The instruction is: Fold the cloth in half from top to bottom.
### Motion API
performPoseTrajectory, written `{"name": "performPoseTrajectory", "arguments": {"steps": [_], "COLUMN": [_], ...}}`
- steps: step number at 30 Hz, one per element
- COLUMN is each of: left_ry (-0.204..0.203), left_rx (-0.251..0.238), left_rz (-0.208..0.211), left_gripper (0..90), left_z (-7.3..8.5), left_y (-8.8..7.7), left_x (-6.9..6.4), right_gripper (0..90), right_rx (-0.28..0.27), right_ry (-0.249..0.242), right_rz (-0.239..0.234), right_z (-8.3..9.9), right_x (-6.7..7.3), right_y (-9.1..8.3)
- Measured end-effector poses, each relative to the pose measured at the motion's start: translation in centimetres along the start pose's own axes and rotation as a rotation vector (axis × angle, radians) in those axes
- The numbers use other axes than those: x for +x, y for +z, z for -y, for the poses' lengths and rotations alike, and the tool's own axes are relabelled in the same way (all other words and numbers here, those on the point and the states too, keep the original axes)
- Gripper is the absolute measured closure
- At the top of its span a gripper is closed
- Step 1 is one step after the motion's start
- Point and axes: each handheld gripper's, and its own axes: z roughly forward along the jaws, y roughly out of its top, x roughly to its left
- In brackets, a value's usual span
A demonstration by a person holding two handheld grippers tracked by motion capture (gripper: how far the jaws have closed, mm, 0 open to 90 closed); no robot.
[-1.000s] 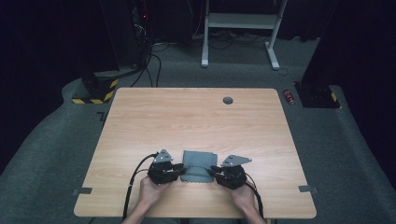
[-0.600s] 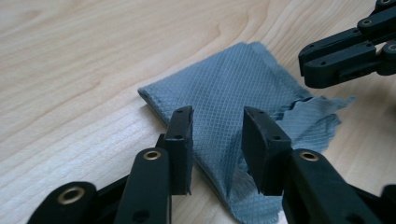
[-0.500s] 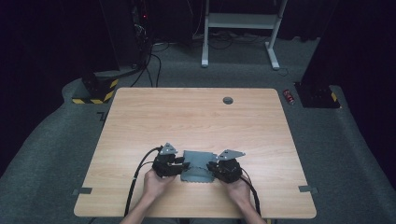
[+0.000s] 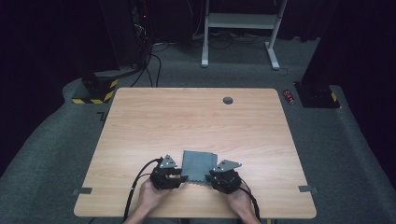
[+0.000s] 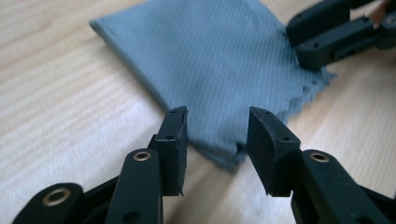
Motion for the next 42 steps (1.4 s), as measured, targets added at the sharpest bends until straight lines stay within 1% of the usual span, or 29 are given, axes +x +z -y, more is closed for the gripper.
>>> {"name": "performPoseTrajectory", "arguments": {"steps": [3,5,7,10,11,12,14,17,19,22,23,25,26,28,31,32,34,35,36,37,39,40,41,42], "left_ry": [-0.001,0.017,0.019,0.025,0.021,0.007,-0.009,-0.044,-0.056,-0.073,-0.077,-0.085,-0.099,-0.111,-0.133,-0.138,-0.135,-0.135,-0.135,-0.14,-0.139,-0.134,-0.131,-0.118], "left_rx": [0.0,0.005,0.008,0.017,0.017,0.016,0.008,-0.027,-0.039,-0.042,-0.042,-0.037,-0.038,-0.038,-0.027,-0.034,-0.006,0.001,0.001,0.018,0.028,0.031,0.034,0.034], "left_rz": [0.003,-0.013,-0.02,-0.022,-0.02,-0.014,-0.009,-0.005,-0.018,-0.057,-0.07,-0.108,-0.113,-0.133,-0.145,-0.151,-0.164,-0.17,-0.17,-0.181,-0.182,-0.179,-0.171,-0.17], "left_gripper": [57.9,58.2,58.2,58.0,57.4,56.9,54.6,51.5,48.7,46.2,46.2,46.2,46.2,46.2,45.7,45.7,45.5,45.4,45.4,45.4,46.7,48.5,51.4,54.6], "left_z": [0.4,0.5,0.6,0.6,0.6,0.7,0.7,0.5,0.0,-1.1,-1.4,-2.3,-2.8,-3.7,-4.7,-4.9,-5.3,-5.4,-5.4,-5.6,-5.7,-5.6,-5.6,-5.6], "left_y": [-0.3,-0.5,-0.6,-0.7,-0.7,-0.8,-1.0,-1.5,-1.6,-1.3,-1.1,-0.6,-0.3,0.4,1.4,1.7,2.3,2.5,2.5,3.1,3.4,3.5,3.7,3.7], "left_x": [-0.1,-0.2,-0.3,-0.4,-0.4,-0.4,-0.2,0.3,0.8,1.7,2.0,2.6,2.9,3.5,4.2,4.4,4.7,4.7,4.7,5.0,5.2,5.3,5.3,5.2], "right_gripper": [67.1,64.5,63.4,61.1,60.5,60.3,60.3,60.1,59.8,59.7,59.7,60.2,60.9,60.9,60.5,60.1,59.9,60.0,60.0,63.4,69.0,72.7,78.0,83.1], "right_rx": [-0.004,-0.002,0.003,0.009,0.013,0.013,0.006,-0.031,-0.049,-0.054,-0.055,-0.053,-0.052,-0.047,-0.036,-0.032,-0.01,0.007,0.007,0.021,0.029,0.035,0.043,0.05], "right_ry": [-0.02,-0.024,-0.033,-0.03,-0.023,-0.018,0.012,0.037,0.078,0.134,0.135,0.157,0.163,0.193,0.206,0.207,0.204,0.207,0.207,0.199,0.187,0.174,0.171,0.152], "right_rz": [0.017,0.028,0.036,0.038,0.038,0.04,0.036,0.053,0.06,0.079,0.087,0.098,0.103,0.105,0.104,0.11,0.122,0.129,0.129,0.129,0.129,0.126,0.112,0.113], "right_z": [0.2,0.2,0.4,0.6,0.7,0.7,0.8,0.3,-0.2,-1.0,-1.3,-1.7,-2.0,-2.4,-3.1,-3.3,-3.6,-3.6,-3.6,-3.6,-3.6,-3.7,-3.7,-3.8], "right_x": [0.1,0.2,0.2,0.1,-0.1,-0.2,-0.6,-1.4,-2.2,-3.4,-3.7,-4.2,-4.5,-5.0,-5.3,-5.3,-5.5,-5.6,-5.6,-5.8,-5.8,-5.9,-5.8,-5.8], "right_y": [-0.1,-0.2,-0.3,-0.5,-0.7,-0.8,-1.1,-1.7,-1.7,-1.2,-0.9,-0.4,-0.1,0.5,1.4,1.7,2.3,2.7,2.7,3.0,3.0,3.0,3.0,3.0]}}
